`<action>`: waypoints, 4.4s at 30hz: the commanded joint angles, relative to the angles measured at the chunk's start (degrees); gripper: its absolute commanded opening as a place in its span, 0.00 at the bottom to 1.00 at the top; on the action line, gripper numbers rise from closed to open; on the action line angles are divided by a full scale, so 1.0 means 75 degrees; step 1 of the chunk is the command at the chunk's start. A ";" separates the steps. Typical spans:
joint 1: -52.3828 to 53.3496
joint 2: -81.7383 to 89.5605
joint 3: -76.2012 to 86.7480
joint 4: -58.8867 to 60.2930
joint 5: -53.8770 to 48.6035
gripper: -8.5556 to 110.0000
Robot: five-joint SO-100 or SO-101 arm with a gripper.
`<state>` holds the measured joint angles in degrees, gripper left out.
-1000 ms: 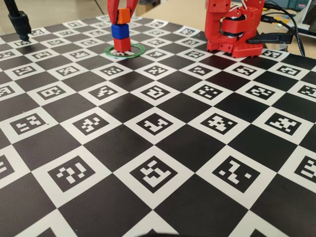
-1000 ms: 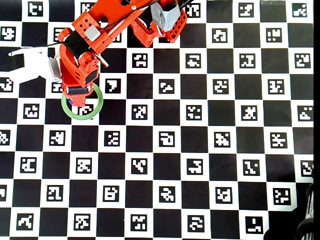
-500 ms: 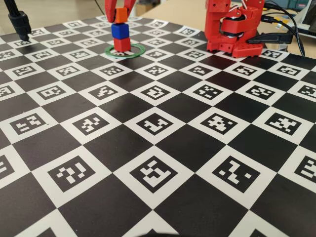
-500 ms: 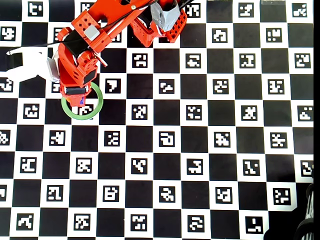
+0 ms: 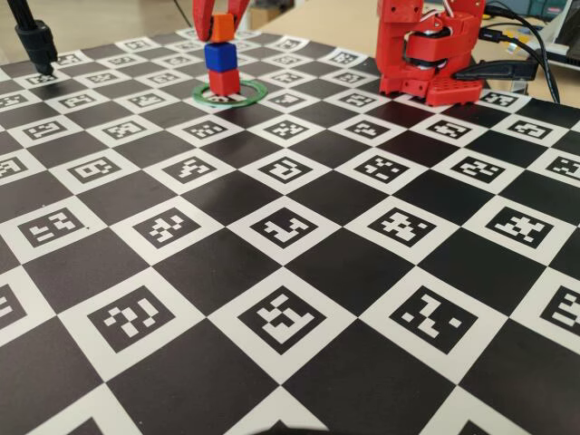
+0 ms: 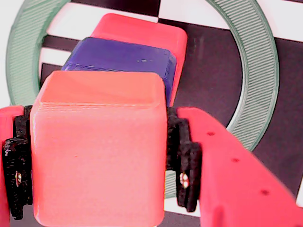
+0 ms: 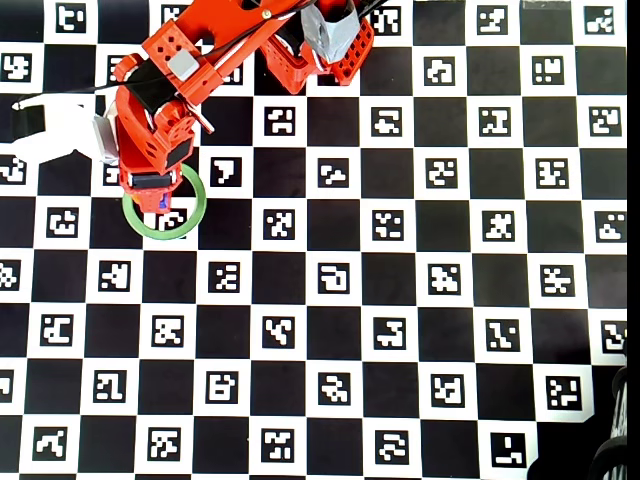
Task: Grab the red cube then put it in the green circle then put the blue cube on top and finally the orange cube on top
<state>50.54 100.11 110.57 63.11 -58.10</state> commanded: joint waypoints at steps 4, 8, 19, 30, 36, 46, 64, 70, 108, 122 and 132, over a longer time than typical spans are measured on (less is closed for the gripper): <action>0.0082 0.0609 -0.0059 -0.0152 -0.0035 0.09; 0.0082 0.0621 -0.0070 -0.0152 0.0035 0.09; 0.0094 0.0680 -0.0422 0.0152 0.0270 0.09; 0.0094 0.0668 -0.0750 0.0281 0.0680 0.09; 0.0117 0.0609 -0.0938 0.0258 0.0867 0.09; 0.0117 0.0516 -0.0949 0.0316 0.0949 0.09; 0.0117 0.0305 -0.0926 0.0293 0.0938 0.09; 0.0117 0.0293 -0.0867 0.0270 0.0926 0.09; 0.0105 0.0070 -0.0293 -0.0176 0.0809 0.09; 0.0023 0.0164 -0.0141 -0.0129 0.0820 0.09; -0.0059 0.0223 0.0070 -0.0176 0.0820 0.09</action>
<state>50.54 100.11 111.45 62.75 -51.59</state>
